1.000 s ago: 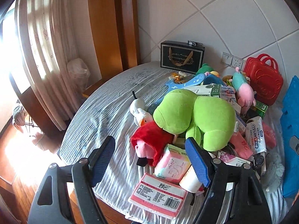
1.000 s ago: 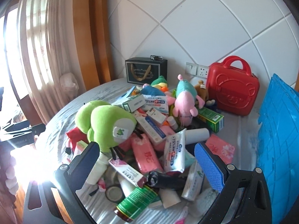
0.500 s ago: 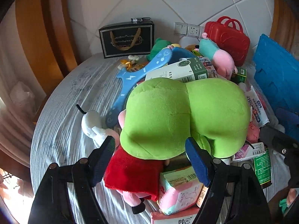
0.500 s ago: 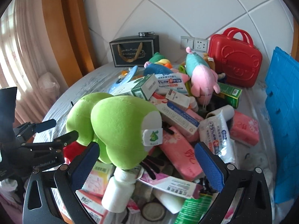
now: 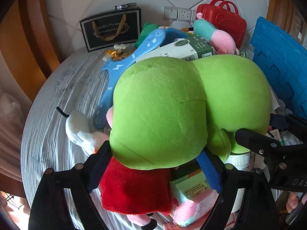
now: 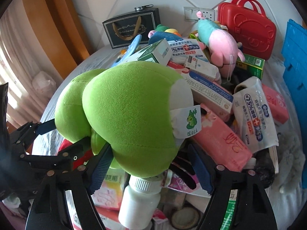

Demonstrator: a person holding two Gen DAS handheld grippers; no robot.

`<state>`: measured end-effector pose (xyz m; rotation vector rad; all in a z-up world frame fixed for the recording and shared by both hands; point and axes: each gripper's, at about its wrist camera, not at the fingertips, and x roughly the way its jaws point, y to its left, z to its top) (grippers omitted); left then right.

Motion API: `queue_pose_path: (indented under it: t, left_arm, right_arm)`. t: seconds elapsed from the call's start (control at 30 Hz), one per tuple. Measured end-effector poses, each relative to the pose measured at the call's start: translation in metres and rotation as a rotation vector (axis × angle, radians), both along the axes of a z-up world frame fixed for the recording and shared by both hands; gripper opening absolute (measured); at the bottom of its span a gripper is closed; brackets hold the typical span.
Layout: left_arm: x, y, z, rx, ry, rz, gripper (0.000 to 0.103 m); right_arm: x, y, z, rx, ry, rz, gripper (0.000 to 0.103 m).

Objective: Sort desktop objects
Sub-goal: 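Grasp the large green plush toy with both tools from either side, then lift the green plush with both tools over the crate and release it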

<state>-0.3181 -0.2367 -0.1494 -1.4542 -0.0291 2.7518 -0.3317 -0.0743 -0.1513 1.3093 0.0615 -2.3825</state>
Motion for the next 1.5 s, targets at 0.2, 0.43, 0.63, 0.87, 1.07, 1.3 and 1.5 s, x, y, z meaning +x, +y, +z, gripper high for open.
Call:
queue_pose_path:
  t: [0.2,0.43,0.63,0.87,1.07,1.3,1.5]
  left_arm:
    - [-0.009,0.002,-0.005,-0.005,0.016,-0.007,0.087]
    - [0.001,0.005,0.003,-0.007,0.066,-0.027,0.068]
    - [0.020,0.003,0.029,0.009,0.135,-0.024,0.066]
    - [0.041,0.009,0.079,0.001,0.262,-0.018,0.066]
    - [0.050,0.021,0.118,0.007,0.354,-0.031,0.066]
    - [0.054,0.050,0.147,0.014,0.427,-0.085,0.066]
    - [0.052,0.081,0.162,0.030,0.469,-0.155,0.066]
  right_arm:
    - [-0.006,-0.005,-0.005,0.009,-0.006,-0.007,0.079]
    - [0.001,-0.013,-0.001,0.036,0.042,0.020,0.057]
    - [0.018,-0.004,0.022,0.000,0.107,0.035,0.053]
    - [0.038,0.006,0.069,-0.036,0.226,0.045,0.053]
    - [0.051,0.017,0.111,-0.039,0.327,0.034,0.053]
    - [0.065,0.044,0.145,-0.029,0.409,-0.011,0.053]
    - [0.074,0.074,0.165,-0.018,0.455,-0.068,0.053]
